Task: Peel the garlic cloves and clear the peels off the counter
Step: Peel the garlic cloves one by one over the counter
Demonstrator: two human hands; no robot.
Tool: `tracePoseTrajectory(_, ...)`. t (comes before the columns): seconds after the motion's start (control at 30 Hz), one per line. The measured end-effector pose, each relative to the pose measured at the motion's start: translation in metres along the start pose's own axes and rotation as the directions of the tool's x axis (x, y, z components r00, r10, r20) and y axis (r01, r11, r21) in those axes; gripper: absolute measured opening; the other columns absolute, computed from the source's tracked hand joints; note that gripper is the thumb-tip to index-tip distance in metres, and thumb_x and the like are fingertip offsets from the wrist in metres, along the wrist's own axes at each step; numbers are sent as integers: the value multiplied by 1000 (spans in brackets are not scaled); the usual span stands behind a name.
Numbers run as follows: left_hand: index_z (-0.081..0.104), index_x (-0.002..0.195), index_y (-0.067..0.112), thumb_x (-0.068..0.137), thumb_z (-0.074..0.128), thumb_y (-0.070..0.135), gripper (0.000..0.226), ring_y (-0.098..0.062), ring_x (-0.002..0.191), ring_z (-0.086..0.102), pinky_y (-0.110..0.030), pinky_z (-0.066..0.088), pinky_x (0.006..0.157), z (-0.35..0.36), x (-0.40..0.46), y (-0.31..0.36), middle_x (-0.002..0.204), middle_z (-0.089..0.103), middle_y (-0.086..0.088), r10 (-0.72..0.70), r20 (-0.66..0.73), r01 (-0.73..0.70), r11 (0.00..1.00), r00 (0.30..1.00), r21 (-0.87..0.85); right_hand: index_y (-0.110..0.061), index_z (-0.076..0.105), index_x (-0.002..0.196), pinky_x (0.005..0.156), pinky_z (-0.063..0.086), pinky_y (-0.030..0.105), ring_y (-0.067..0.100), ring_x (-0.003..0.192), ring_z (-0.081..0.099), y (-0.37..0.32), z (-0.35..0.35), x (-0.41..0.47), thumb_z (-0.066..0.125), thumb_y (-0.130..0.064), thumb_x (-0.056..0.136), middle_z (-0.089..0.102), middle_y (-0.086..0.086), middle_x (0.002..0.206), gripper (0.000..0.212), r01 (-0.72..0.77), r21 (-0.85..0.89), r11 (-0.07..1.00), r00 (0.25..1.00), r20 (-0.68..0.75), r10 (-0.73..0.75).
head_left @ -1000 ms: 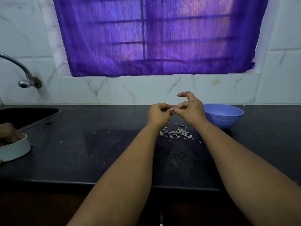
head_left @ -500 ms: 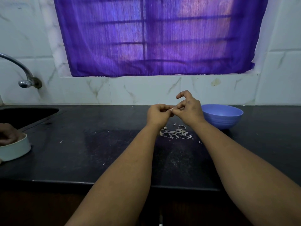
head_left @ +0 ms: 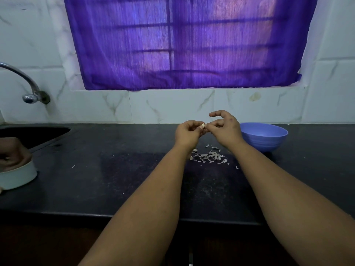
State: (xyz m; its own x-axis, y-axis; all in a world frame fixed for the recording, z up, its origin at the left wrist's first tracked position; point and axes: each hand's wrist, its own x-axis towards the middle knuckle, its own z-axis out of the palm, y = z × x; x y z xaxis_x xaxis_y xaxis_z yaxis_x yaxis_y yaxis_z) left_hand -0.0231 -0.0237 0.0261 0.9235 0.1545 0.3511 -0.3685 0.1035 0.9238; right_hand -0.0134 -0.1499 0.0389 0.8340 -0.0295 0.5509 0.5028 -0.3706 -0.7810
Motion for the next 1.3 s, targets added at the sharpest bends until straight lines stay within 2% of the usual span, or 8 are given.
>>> tracePoseTrajectory(0.07,65,97,1,91,59,-1,8,-14,76,66,-19,54,74,0,1,-1,82,67,-7,1,-6,-1,1000,1000,-2,-26,62,103,85,56,43,15,80,71,1,0,0,71,-23,81,74,-7,72,24,-25,57,998,999,37,23)
tracePoseTrajectory(0.17,65,94,3,91,62,1,5,-13,77,65,-17,53,72,-1,0,1,83,67,-7,-8,-5,8,999,1000,-46,-26,64,104,89,55,38,12,86,71,0,1,-1,77,-28,80,75,-6,77,28,-58,146,988,995,83,47)
tracePoseTrajectory(0.4,63,103,-4,92,58,-3,12,-13,72,63,-16,55,71,0,-1,5,83,65,-10,-56,21,57,994,998,-98,-20,67,95,82,53,30,15,75,65,-5,-1,-3,74,-8,82,70,5,74,20,-164,311,936,985,111,136)
tracePoseTrajectory(0.67,65,99,-6,89,62,-3,11,-8,65,65,-17,56,71,0,-4,4,81,66,-10,-41,32,43,998,999,-48,-17,67,108,87,55,33,14,82,72,-2,-1,-1,73,-13,77,74,-2,73,32,-89,98,991,996,2,89)
tracePoseTrajectory(0.9,65,102,-8,90,61,-3,14,-8,65,65,-16,56,71,0,-5,4,80,67,-7,-36,27,35,999,999,10,-16,67,107,70,48,14,6,72,67,-3,-2,0,73,-12,77,72,-6,69,30,-5,-44,999,1000,-2,5)
tracePoseTrajectory(1.0,65,101,-9,90,59,-4,13,-4,61,66,-15,56,69,0,-4,4,79,68,-7,-37,28,37,999,999,5,-19,67,108,74,50,18,6,76,68,-2,-2,0,72,-15,79,71,-9,67,29,5,-64,998,1000,5,-5)
tracePoseTrajectory(1.2,65,81,3,91,60,1,12,-12,69,68,-23,57,77,-1,-2,4,79,69,-8,-46,-5,46,999,999,-9,-27,70,103,84,55,28,3,81,70,0,-1,0,74,-23,80,73,-7,72,23,12,-53,999,999,46,-9)
tracePoseTrajectory(1.3,65,82,0,90,60,-2,9,-10,67,68,-19,57,72,0,-3,4,78,68,-8,-37,-3,37,999,999,-16,-27,72,99,82,57,29,5,80,70,-1,-1,0,75,-26,77,73,-6,73,22,9,-79,997,1000,25,-7)
